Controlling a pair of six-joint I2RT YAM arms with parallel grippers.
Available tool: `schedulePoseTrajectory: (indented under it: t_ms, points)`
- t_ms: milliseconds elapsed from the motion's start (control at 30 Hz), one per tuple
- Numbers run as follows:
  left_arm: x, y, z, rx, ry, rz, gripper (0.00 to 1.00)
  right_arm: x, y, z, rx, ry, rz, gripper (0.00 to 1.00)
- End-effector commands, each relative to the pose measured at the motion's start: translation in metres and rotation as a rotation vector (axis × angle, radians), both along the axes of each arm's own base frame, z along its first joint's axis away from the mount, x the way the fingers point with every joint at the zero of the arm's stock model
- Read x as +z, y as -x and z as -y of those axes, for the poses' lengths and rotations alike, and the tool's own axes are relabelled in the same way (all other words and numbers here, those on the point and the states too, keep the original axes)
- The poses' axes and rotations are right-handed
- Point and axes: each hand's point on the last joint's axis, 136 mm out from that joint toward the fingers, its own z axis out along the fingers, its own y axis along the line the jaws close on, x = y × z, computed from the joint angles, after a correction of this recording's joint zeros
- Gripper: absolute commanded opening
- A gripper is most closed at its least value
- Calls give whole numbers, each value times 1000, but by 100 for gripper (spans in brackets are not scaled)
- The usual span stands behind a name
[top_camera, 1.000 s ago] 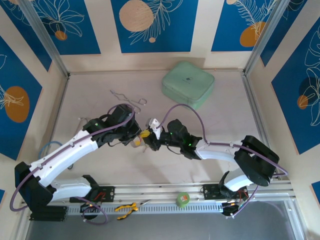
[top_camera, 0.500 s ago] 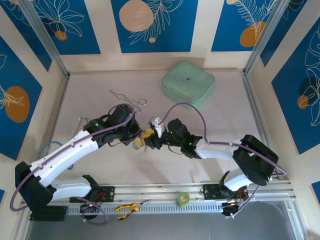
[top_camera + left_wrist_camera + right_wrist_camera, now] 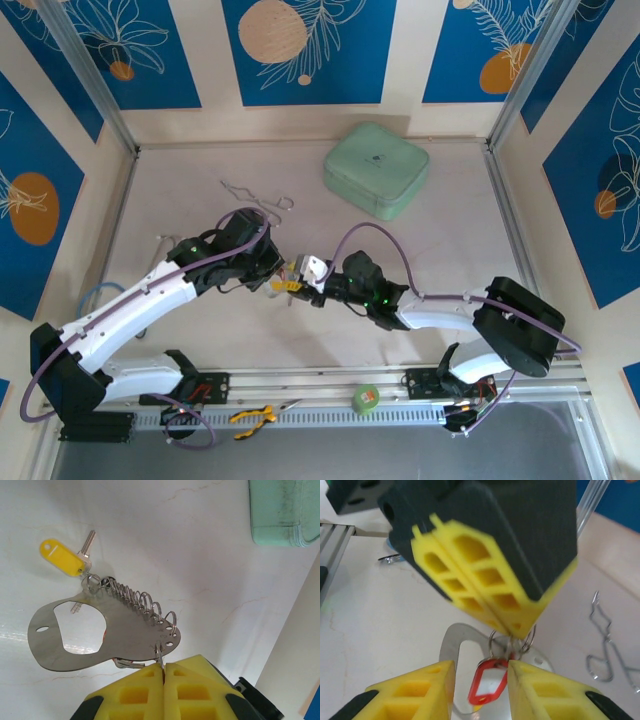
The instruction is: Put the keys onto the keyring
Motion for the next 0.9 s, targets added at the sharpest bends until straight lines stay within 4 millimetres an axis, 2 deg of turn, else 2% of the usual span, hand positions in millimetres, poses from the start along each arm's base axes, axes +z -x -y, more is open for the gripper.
schedulePoseTrajectory:
  t_ms: [0, 233, 600, 867]
  points:
    - [2, 0, 0, 46, 42, -23, 0, 18, -8, -5, -31, -35, 113, 33]
    - [4, 0, 0, 49, 44, -22, 0, 13, -17, -8, -75, -29, 120, 28]
    - [3, 0, 1, 47, 46, -29, 0, 22, -26, -12, -121, -59, 151, 21]
    - [4, 0, 2, 51, 52, -28, 0, 21, -28, -16, -120, -63, 152, 10]
